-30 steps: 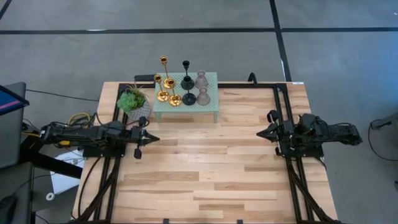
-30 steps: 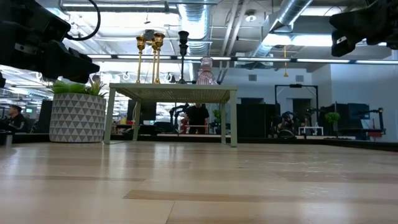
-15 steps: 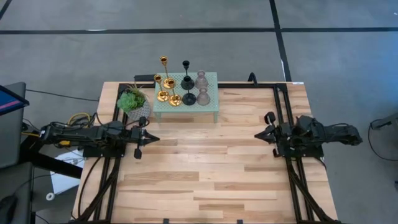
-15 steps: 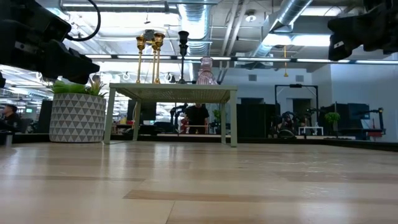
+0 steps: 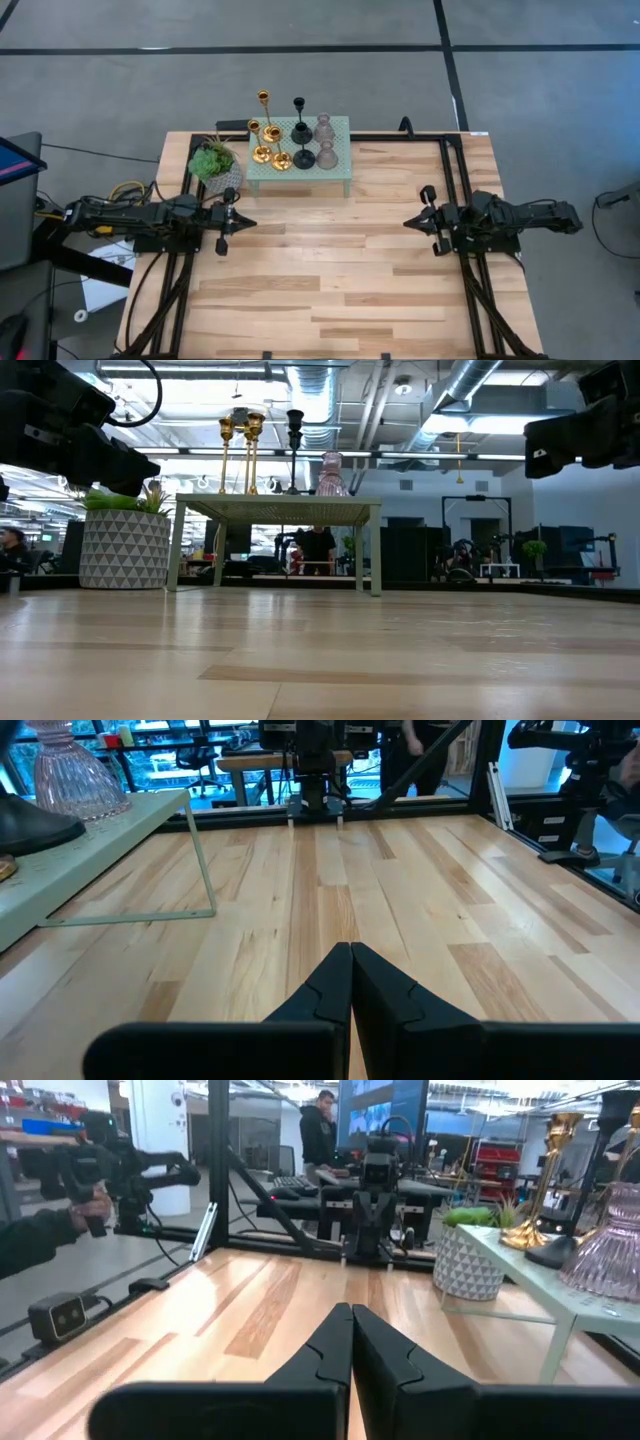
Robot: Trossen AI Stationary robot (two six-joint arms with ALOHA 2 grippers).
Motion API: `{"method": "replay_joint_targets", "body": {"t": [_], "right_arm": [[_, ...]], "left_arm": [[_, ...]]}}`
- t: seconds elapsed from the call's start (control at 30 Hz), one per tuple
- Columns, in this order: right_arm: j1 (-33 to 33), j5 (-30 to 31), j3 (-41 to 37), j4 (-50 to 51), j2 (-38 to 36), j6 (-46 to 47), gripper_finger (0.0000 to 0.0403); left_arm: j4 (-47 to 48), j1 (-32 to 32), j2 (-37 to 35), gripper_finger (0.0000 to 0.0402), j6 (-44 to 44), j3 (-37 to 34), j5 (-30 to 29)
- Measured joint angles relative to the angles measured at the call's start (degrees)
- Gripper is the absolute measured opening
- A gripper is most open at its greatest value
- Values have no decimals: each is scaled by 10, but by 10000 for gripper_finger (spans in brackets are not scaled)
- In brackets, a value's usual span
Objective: Pick & Place candle stick holders
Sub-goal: Return to Home Position
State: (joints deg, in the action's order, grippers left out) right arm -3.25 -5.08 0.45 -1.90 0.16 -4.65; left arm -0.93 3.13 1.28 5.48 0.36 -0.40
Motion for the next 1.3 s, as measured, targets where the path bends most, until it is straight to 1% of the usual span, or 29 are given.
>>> {"method": "replay_joint_targets", "body": {"t": [0.1,0.23,1.3], "right_arm": [[0,4,0,3,0,-2,0],[0,5,0,4,0,20,0],[0,6,-1,4,2,17,0]], "left_arm": [[-1,0,0,8,0,0,0],[-3,0,0,8,-1,0,0],[-6,0,0,8,-2,0,0]]}}
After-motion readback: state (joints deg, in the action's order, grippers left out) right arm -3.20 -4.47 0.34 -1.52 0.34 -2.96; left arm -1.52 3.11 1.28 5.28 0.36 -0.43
